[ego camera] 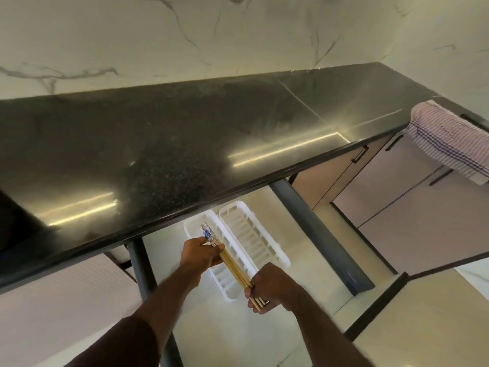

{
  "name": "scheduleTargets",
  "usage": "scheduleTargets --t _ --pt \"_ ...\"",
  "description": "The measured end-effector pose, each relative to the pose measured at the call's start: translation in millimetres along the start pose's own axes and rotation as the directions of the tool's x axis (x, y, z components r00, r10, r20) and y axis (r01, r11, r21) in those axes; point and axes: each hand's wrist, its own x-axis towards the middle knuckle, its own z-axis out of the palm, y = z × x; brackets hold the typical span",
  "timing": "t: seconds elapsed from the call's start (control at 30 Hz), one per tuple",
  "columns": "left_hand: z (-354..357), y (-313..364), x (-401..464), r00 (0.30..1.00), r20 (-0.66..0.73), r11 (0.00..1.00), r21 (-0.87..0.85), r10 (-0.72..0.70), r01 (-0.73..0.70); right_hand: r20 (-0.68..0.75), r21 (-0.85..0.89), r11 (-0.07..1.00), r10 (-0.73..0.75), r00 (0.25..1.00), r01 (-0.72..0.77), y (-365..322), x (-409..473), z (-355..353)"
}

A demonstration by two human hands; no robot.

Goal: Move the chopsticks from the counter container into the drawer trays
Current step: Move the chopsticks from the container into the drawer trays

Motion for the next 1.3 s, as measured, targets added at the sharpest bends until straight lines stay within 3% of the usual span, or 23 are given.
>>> scheduleTargets --t 0.1,0.2,0.37,0.5,0.6,0.77,1.0,1.17,1.3 --pt "1 -4 16 0.994 -0.093 0.982 0.182 0.057 -0.039 -0.038 0.008 1.000 0.010 0.999 -0.010 -11 28 0" --pt "0 -8 25 0.966 -0.157 0.890 0.440 0.208 -0.120 -0.046 0.025 0.999 0.043 0.998 -0.042 -23 55 5" --pt "-7 -25 32 0.931 -0.098 0.620 0.770 0.352 -0.153 -0.034 -0.012 0.997 0.082 0.996 -0.083 -30 89 16" --pt "-8 -32 32 0.896 0.060 0.294 0.933 0.440 -0.207 -0.008 -0.016 0.992 0.122 0.992 -0.122 -20 108 25" --pt "-5 -38 35 0.884 0.142 0.142 0.964 0.445 -0.226 -0.082 -0.095 0.993 0.058 0.995 -0.066 -8 120 34" --pt "1 -49 42 0.887 0.202 0.015 0.973 0.415 -0.229 -0.185 -0.391 0.920 -0.075 0.980 -0.003 -1 129 47" --pt "4 -55 53 0.901 0.289 -0.230 0.948 0.324 -0.222 -0.206 -0.600 0.799 -0.194 0.959 0.033 4 135 56" --pt "3 -54 55 0.908 0.327 -0.273 0.928 0.264 -0.255 -0.234 -0.682 0.724 -0.354 0.905 0.107 12 133 58" --pt "4 -50 53 0.898 0.363 -0.309 0.908 0.247 -0.282 -0.267 -0.664 0.734 -0.408 0.873 0.140 17 128 57"
